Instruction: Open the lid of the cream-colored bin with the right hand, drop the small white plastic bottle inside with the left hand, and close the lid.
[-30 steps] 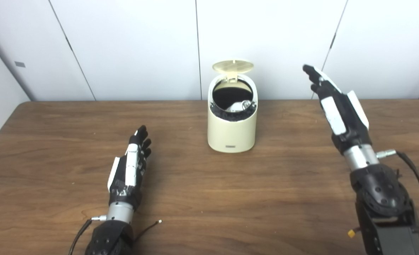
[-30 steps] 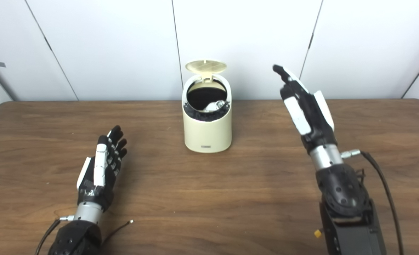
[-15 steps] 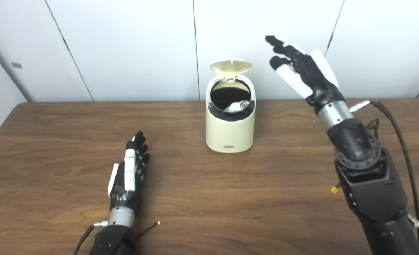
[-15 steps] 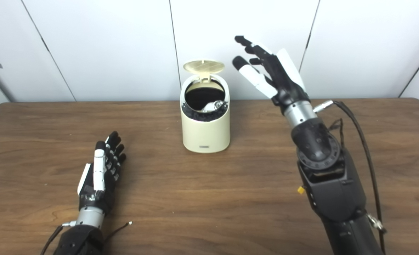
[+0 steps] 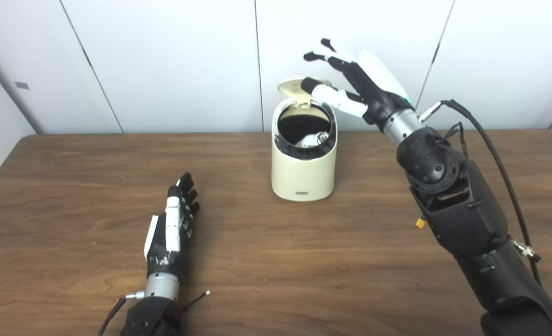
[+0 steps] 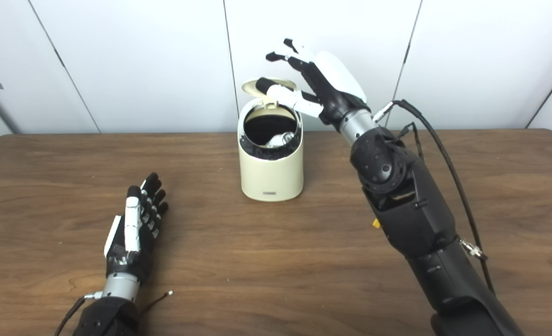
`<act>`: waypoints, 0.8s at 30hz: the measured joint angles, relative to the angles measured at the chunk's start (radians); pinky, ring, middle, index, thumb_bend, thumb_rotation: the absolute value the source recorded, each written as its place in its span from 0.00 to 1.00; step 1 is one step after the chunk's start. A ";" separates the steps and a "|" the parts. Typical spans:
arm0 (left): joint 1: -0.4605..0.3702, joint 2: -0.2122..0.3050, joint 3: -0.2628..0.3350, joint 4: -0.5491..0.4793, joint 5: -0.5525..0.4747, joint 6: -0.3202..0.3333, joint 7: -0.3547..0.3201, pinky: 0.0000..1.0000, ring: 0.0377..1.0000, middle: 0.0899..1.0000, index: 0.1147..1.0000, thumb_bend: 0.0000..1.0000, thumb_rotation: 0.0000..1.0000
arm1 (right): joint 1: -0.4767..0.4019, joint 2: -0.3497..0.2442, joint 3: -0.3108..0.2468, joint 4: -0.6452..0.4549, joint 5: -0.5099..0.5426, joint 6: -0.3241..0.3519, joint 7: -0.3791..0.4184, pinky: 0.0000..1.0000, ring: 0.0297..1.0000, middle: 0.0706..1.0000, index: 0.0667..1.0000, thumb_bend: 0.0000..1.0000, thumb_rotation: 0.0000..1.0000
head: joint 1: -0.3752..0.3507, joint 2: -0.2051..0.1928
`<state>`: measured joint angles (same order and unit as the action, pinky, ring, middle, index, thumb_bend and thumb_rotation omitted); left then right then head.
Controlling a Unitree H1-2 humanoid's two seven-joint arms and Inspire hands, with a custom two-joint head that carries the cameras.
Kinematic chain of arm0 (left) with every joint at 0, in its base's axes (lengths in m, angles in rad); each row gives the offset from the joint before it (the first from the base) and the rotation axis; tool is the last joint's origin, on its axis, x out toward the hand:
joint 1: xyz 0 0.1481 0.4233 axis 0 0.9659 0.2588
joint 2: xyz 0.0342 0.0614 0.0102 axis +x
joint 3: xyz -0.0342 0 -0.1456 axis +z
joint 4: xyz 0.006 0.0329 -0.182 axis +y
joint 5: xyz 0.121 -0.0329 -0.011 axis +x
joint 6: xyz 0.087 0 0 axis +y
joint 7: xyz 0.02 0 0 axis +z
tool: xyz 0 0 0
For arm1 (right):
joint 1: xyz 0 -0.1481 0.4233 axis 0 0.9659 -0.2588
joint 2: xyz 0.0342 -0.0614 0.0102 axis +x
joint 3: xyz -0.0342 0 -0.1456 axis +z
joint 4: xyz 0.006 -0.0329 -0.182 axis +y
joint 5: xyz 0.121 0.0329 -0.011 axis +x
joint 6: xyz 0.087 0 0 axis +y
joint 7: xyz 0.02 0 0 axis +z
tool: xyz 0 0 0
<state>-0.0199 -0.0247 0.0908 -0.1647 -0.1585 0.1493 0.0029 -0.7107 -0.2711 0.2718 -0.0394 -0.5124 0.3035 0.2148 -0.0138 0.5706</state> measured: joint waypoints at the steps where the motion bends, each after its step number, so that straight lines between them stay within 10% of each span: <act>1: 0.000 -0.001 0.000 -0.002 0.001 0.001 0.002 1.00 1.00 0.99 0.98 0.58 1.00 | 0.000 0.000 0.002 0.000 -0.003 0.000 0.006 0.94 1.00 1.00 0.84 0.60 1.00 | -0.003 0.005; 24: -0.004 -0.007 0.005 -0.014 0.024 0.022 0.034 0.96 0.97 0.97 0.95 0.61 1.00 | 0.057 -0.033 0.018 -0.013 -0.035 0.002 0.071 0.97 1.00 1.00 0.79 0.66 1.00 | 0.002 0.015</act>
<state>-0.0235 -0.0318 0.0957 -0.1791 -0.1340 0.1715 0.0367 -0.6533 -0.3037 0.2898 -0.0523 -0.5469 0.3050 0.2856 -0.0123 0.5860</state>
